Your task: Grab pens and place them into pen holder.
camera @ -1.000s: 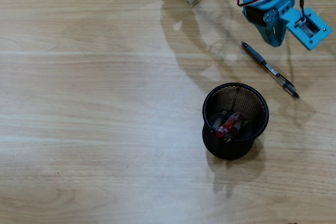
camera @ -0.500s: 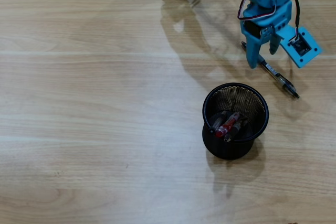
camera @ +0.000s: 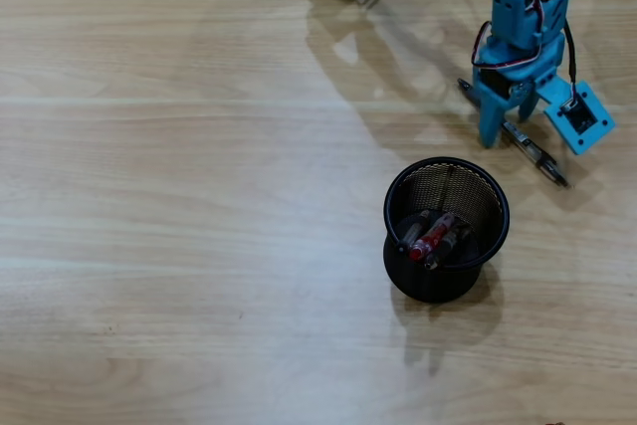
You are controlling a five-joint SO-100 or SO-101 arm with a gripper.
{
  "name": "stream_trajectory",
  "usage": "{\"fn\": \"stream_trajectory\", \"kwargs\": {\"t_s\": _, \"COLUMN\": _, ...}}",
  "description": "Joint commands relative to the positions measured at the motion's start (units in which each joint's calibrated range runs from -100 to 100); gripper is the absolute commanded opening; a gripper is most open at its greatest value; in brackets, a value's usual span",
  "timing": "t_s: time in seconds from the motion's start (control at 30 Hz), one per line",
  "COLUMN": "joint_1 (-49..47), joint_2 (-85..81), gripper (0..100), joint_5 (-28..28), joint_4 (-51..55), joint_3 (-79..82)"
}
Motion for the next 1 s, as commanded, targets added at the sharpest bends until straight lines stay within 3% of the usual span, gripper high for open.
{"fn": "stream_trajectory", "kwargs": {"t_s": 0.0, "joint_1": 0.01, "joint_2": 2.06, "gripper": 23, "joint_5": -0.3, "joint_4": -0.78, "joint_3": -3.46}}
{"fn": "stream_trajectory", "kwargs": {"t_s": 0.2, "joint_1": 0.01, "joint_2": 4.19, "gripper": 21, "joint_5": -0.3, "joint_4": -3.6, "joint_3": -3.28}}
{"fn": "stream_trajectory", "kwargs": {"t_s": 0.4, "joint_1": 0.75, "joint_2": 4.19, "gripper": 3, "joint_5": -0.3, "joint_4": -3.69, "joint_3": -3.46}}
{"fn": "stream_trajectory", "kwargs": {"t_s": 0.97, "joint_1": 1.93, "joint_2": -2.01, "gripper": 2, "joint_5": -0.24, "joint_4": -0.69, "joint_3": -4.37}}
